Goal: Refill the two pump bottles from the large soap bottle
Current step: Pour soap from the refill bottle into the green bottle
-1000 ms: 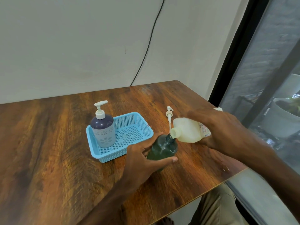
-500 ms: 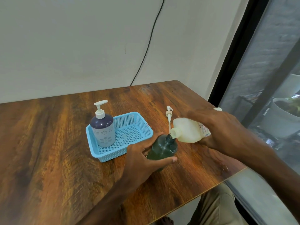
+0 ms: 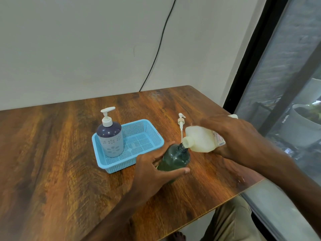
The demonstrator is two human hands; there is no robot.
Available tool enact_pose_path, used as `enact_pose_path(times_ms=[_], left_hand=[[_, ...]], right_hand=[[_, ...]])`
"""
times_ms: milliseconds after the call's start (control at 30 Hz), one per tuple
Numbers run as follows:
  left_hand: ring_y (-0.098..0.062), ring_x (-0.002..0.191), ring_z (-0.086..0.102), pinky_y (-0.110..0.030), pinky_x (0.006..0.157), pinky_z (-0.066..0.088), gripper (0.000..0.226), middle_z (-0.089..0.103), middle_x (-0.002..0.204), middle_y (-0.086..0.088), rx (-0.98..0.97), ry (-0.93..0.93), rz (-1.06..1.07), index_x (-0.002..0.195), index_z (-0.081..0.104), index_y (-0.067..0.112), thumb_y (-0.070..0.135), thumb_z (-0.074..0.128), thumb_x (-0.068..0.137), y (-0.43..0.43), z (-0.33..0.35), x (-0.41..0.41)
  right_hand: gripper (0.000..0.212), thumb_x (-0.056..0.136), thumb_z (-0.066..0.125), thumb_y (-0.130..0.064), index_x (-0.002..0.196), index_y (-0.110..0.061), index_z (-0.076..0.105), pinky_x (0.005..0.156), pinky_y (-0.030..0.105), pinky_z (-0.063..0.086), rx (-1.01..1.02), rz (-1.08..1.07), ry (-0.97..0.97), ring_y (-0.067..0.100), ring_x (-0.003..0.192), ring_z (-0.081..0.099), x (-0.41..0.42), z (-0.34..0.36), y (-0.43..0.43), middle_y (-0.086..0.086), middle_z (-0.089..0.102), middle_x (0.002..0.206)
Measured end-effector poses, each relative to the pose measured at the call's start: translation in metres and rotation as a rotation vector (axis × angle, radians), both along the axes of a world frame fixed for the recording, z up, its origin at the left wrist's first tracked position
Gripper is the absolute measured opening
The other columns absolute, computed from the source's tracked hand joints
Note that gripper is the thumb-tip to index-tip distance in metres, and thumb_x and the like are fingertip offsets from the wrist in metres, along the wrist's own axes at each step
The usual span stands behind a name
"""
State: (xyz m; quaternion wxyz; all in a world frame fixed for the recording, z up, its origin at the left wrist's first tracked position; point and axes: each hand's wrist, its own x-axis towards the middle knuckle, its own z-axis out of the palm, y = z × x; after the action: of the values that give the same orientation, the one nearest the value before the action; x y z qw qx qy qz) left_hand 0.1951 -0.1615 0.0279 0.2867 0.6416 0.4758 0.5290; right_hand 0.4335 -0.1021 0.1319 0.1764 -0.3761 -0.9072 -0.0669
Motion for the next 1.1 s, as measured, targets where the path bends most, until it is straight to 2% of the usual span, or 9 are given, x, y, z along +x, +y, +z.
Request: enact_pose_path(times_ms=[133, 333, 433, 567, 733, 967, 1100], left_hand=[[0.001, 0.113, 0.07, -0.021, 0.09, 0.06, 0.073, 0.074, 0.118, 0.022, -0.004, -0.011, -0.006, 0.129, 0.065, 0.032, 0.042, 0.097, 0.064, 0.0004, -0.0033, -0.0005], [0.001, 0.115, 0.069, -0.021, 0.093, 0.059, 0.075, 0.073, 0.122, 0.02, -0.008, -0.016, -0.008, 0.131, 0.064, 0.029, 0.044, 0.096, 0.065, 0.0008, -0.0026, -0.0006], [0.003, 0.116, 0.068, -0.019, 0.093, 0.058, 0.075, 0.072, 0.122, 0.023, -0.008, -0.014, -0.013, 0.132, 0.064, 0.029, 0.043, 0.095, 0.065, 0.0, -0.0025, -0.0006], [0.001, 0.115, 0.069, -0.022, 0.092, 0.059, 0.078, 0.073, 0.123, 0.018, -0.007, -0.017, -0.017, 0.135, 0.066, 0.02, 0.042, 0.096, 0.066, 0.0012, -0.004, -0.0012], [-0.001, 0.113, 0.071, -0.022, 0.092, 0.06, 0.072, 0.075, 0.12, 0.019, 0.0, -0.033, -0.03, 0.13, 0.066, 0.029, 0.039, 0.096, 0.066, 0.0006, -0.0017, -0.0008], [0.0, 0.113, 0.07, -0.02, 0.091, 0.059, 0.07, 0.074, 0.119, 0.021, 0.012, -0.03, -0.025, 0.128, 0.064, 0.034, 0.039, 0.096, 0.066, -0.0003, 0.0006, -0.0005], [0.0, 0.114, 0.07, -0.024, 0.092, 0.06, 0.073, 0.075, 0.121, 0.018, 0.002, -0.038, -0.025, 0.131, 0.067, 0.026, 0.04, 0.096, 0.066, 0.0008, -0.0029, -0.0009]], right_hand=[[0.081, 0.067, 0.092, -0.021, 0.136, -0.036, 0.054, 0.086, 0.046, 0.054, -0.01, 0.002, 0.001, 0.021, 0.128, 0.056, 0.0004, -0.0001, 0.0, -0.007, 0.063, 0.135], [0.081, 0.066, 0.092, -0.022, 0.136, -0.036, 0.054, 0.086, 0.041, 0.051, -0.002, -0.005, -0.007, 0.02, 0.127, 0.056, -0.0002, -0.0006, 0.0003, -0.008, 0.063, 0.134], [0.082, 0.064, 0.094, -0.022, 0.134, -0.035, 0.053, 0.082, 0.043, 0.053, 0.021, 0.001, -0.004, 0.022, 0.124, 0.059, -0.0008, -0.0001, -0.0004, -0.007, 0.065, 0.131], [0.082, 0.067, 0.092, -0.023, 0.137, -0.036, 0.052, 0.085, 0.046, 0.054, 0.004, 0.008, 0.002, 0.021, 0.126, 0.057, -0.0012, 0.0007, 0.0002, -0.008, 0.063, 0.134], [0.083, 0.067, 0.092, -0.022, 0.137, -0.038, 0.051, 0.085, 0.044, 0.053, -0.006, -0.002, -0.014, 0.019, 0.128, 0.055, -0.0012, 0.0015, 0.0007, -0.009, 0.062, 0.135], [0.088, 0.065, 0.093, -0.02, 0.137, -0.04, 0.048, 0.081, 0.048, 0.057, 0.003, 0.002, -0.023, 0.021, 0.126, 0.057, -0.0019, 0.0034, -0.0006, -0.008, 0.063, 0.134], [0.084, 0.065, 0.093, -0.022, 0.137, -0.036, 0.052, 0.081, 0.047, 0.057, 0.009, 0.001, -0.021, 0.022, 0.125, 0.058, -0.0022, 0.004, -0.0016, -0.007, 0.064, 0.133]])
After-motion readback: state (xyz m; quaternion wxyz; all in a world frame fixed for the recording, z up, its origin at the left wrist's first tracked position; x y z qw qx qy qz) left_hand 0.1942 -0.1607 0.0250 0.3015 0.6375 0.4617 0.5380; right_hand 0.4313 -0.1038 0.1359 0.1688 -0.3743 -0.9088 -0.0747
